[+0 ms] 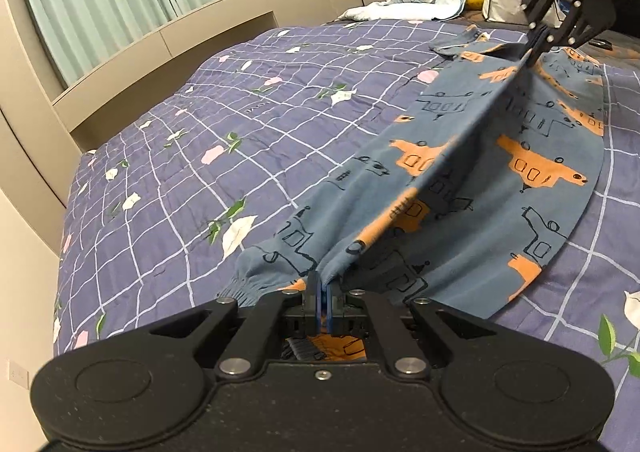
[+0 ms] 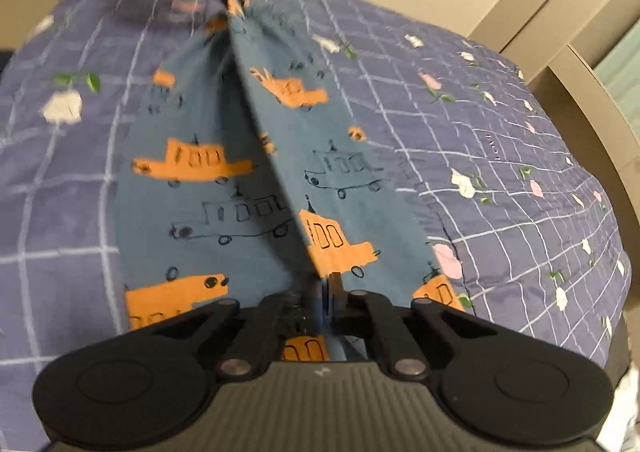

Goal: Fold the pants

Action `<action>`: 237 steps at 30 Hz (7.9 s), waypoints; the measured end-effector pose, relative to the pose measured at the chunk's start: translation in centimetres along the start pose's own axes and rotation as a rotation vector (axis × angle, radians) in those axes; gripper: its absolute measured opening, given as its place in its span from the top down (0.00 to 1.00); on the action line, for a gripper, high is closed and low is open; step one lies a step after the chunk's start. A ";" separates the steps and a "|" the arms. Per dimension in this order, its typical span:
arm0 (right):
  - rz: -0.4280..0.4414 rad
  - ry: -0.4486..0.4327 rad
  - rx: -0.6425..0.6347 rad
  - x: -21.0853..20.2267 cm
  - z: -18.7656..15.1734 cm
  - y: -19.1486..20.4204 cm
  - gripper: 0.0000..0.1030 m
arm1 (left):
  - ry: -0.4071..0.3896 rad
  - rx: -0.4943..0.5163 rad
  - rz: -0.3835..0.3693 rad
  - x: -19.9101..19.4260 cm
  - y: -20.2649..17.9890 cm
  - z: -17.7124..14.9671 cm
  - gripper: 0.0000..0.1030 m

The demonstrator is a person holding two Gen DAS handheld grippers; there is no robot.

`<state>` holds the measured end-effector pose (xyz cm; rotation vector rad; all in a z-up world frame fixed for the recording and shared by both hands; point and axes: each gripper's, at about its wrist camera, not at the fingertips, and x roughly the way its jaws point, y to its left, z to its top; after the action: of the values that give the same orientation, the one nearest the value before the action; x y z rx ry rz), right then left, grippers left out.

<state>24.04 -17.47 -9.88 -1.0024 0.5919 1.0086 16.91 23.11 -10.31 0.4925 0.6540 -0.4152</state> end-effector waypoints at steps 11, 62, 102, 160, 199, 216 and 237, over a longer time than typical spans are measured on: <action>0.032 -0.021 0.114 -0.4 0.4 -1.0 0.99 | -0.010 -0.003 0.008 -0.4 0.0 0.2 0.99; 0.240 0.018 0.186 -0.6 -2.0 7.5 1.00 | 0.099 0.055 -0.100 -0.4 -2.1 -4.2 0.94; 0.283 -0.059 0.470 1.5 -1.3 5.1 0.67 | 0.109 -0.194 0.026 5.7 0.1 1.1 0.61; 0.064 -0.127 0.464 -4.2 -10.3 -17.1 0.92 | -0.024 -0.200 -0.397 12.6 -27.6 19.2 0.52; 0.051 0.071 0.505 -2.8 -20.4 -13.3 0.95 | 0.034 -0.198 -0.357 14.2 -28.3 19.6 0.44; 0.126 -0.024 0.515 2.6 -10.0 -19.2 0.70 | 0.007 -0.221 -0.386 14.2 -28.1 18.8 0.39; 0.063 -0.301 0.632 -11.2 -14.2 -17.3 0.96 | -0.015 -0.341 -0.346 13.1 -26.4 19.3 0.77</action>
<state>34.98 -37.80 -0.27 -0.2701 0.6355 0.9174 22.06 -11.60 -13.60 0.0497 0.7807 -0.6184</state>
